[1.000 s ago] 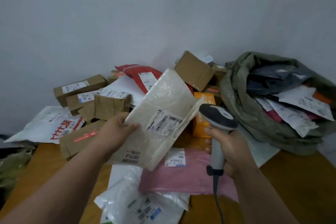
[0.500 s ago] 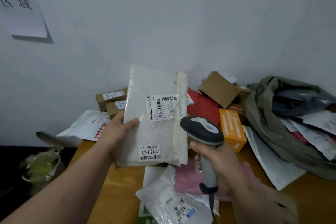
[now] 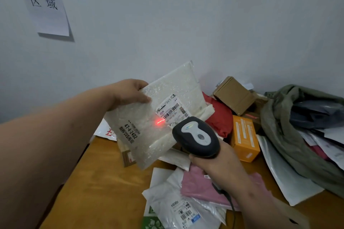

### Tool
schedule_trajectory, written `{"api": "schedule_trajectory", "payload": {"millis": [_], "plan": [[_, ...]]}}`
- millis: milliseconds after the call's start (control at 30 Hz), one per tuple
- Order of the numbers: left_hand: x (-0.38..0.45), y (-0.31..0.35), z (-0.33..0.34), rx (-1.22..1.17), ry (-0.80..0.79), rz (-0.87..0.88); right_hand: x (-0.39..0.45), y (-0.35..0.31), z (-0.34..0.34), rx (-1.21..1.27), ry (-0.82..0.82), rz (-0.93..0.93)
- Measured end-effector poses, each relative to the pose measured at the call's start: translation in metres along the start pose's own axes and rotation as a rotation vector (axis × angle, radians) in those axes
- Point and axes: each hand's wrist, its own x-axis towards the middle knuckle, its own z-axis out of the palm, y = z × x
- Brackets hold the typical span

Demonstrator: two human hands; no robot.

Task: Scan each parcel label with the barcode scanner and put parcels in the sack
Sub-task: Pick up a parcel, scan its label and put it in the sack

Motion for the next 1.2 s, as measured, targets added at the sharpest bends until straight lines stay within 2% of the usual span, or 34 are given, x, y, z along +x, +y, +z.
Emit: {"api": "schedule_trajectory", "payload": {"millis": [233, 1200], "plan": [[0.002, 0.007, 0.0, -0.035, -0.059, -0.042, -0.003, 0.002, -0.01, -0.058, -0.006, -0.055], [-0.019, 0.026, 0.022, -0.006, -0.043, -0.086, -0.021, 0.023, -0.026, -0.092, 0.014, -0.059]]}}
